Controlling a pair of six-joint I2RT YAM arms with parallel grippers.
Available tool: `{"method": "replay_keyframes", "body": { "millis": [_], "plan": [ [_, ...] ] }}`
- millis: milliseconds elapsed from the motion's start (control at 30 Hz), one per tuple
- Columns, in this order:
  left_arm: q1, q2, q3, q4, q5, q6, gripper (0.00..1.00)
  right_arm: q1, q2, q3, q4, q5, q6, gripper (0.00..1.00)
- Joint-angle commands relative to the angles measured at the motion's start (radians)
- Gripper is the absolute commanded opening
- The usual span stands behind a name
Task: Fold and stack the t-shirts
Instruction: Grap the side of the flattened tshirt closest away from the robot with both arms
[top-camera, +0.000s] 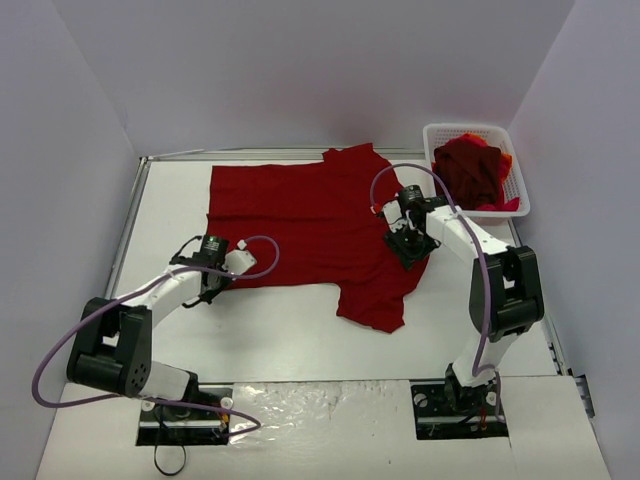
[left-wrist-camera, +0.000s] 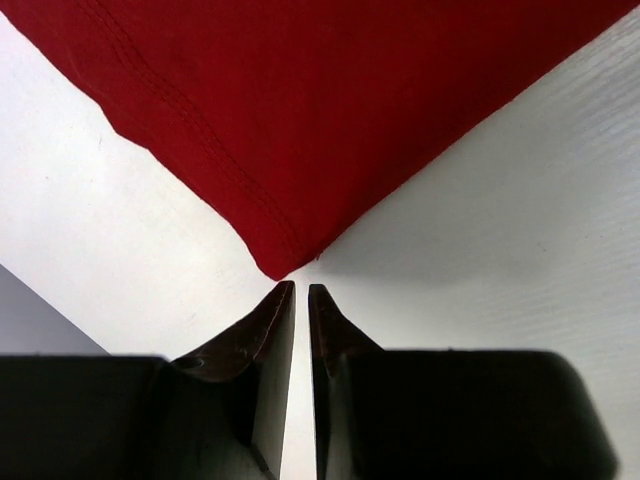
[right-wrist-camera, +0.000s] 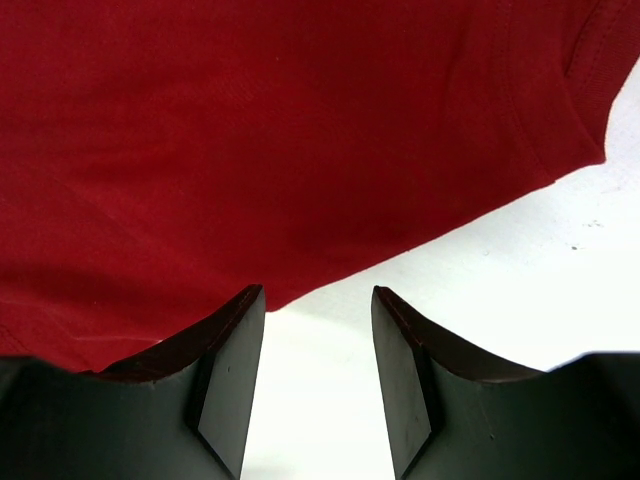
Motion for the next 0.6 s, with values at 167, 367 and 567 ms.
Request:
{"method": "replay_keyframes", "body": {
  "millis": [167, 367, 567],
  "plan": [
    [-0.003, -0.001, -0.029, 0.068, -0.061, 0.028, 0.11, -0.008, 0.019, 0.008, -0.024, 0.011, 0.016, 0.43],
    [-0.003, 0.041, -0.034, 0.132, -0.096, 0.03, 0.11, -0.011, 0.022, 0.001, -0.024, 0.018, 0.015, 0.44],
    [-0.012, -0.007, -0.031, 0.106, -0.088, 0.028, 0.18, -0.011, 0.037, 0.001, -0.023, 0.03, 0.013, 0.44]
  ]
}}
